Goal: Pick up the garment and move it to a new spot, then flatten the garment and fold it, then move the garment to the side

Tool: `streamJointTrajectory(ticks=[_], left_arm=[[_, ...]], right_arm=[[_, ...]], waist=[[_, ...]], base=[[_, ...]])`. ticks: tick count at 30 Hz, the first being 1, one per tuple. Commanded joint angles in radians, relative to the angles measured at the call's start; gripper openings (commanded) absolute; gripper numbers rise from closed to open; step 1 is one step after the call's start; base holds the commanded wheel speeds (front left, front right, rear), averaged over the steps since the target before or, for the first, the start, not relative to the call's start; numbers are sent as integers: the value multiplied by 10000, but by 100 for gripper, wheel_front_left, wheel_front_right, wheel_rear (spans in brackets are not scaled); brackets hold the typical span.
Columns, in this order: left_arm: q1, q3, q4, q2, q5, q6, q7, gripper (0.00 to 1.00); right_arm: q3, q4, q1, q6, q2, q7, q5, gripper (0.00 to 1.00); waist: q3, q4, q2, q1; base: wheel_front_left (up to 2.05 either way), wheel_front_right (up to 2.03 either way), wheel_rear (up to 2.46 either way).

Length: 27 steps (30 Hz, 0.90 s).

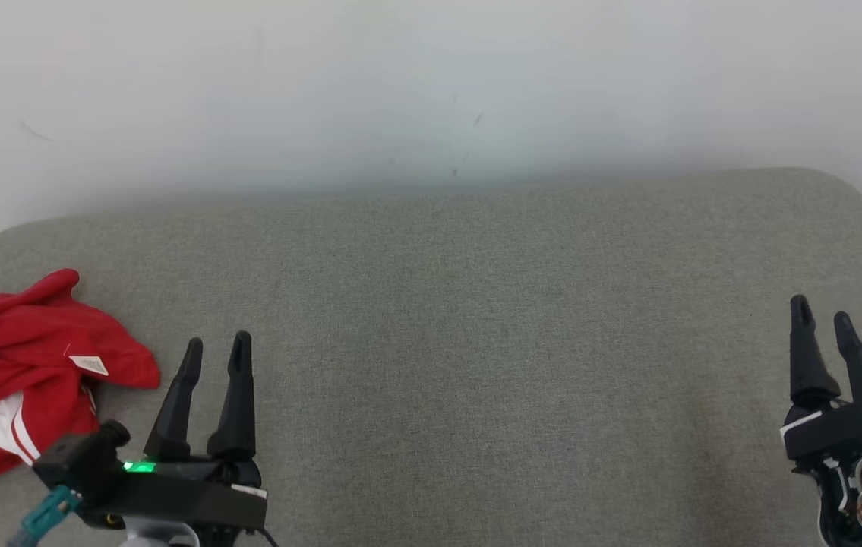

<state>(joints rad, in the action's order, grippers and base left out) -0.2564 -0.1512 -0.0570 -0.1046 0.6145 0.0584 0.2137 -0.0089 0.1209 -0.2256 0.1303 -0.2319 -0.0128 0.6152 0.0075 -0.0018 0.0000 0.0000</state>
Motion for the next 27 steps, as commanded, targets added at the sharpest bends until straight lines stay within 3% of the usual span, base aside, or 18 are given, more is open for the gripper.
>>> streamJointTrajectory(ticks=[1, 10, 27], left_arm=[[49, -86, 206, -161, -643, -129, 88, 100], [395, -44, -147, -294, -1839, -673, 160, 100], [738, 314, -573, -28, -3071, -1201, 219, 100]], right_arm=[[152, -174, 69, 4, -108, -159, -493, 100], [652, -46, 447, 5, 1, -466, -1316, 100], [1701, -41, 859, 5, 101, -731, -2786, 100]], waist=[[-6, 3, 0, 0], [-47, 19, 0, 0], [-134, 90, 0, 0]], base=[[0, 0, 0], [0, 0, 0], [0, 0, 0]])
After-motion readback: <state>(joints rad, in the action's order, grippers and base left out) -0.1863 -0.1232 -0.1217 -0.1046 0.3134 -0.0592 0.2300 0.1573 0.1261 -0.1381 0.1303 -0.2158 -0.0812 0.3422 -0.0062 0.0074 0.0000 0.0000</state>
